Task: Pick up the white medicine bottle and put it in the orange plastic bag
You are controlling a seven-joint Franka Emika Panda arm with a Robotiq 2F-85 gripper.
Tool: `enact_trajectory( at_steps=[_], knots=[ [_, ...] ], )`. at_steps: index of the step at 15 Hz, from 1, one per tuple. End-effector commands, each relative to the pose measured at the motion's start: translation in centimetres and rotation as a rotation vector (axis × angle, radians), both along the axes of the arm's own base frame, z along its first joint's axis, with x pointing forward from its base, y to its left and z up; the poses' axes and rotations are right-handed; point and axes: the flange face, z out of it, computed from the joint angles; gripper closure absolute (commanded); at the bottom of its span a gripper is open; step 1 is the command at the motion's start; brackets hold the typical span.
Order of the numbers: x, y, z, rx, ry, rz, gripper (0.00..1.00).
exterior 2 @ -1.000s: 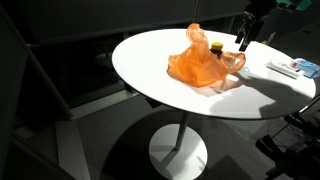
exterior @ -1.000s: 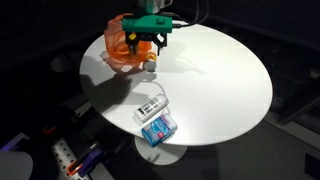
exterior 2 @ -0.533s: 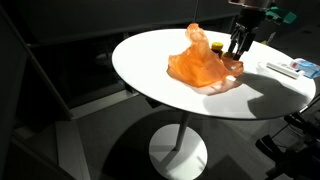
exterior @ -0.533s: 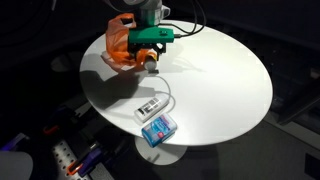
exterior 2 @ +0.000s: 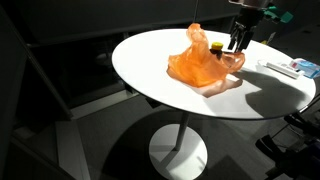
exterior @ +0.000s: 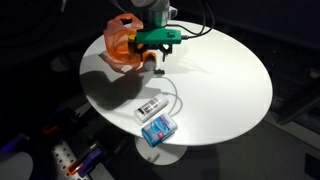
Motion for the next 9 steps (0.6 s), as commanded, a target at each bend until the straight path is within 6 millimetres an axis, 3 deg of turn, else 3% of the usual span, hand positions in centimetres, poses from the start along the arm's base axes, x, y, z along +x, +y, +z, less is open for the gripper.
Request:
enact_trajectory(
  at_steps=[1, 3, 5, 9],
  knots=[
    [1.0, -0.3, -1.0, -0.004, -0.003, 0.015, 0.0],
    [1.1, -0.1, -1.6, -0.005, 0.003, 0.018, 0.0],
    [1.2, 0.1, -1.9, -0.009, 0.004, 0.022, 0.26],
    [1.4, -0.3, -1.5, -0.034, -0.019, 0.007, 0.58]
  ],
)
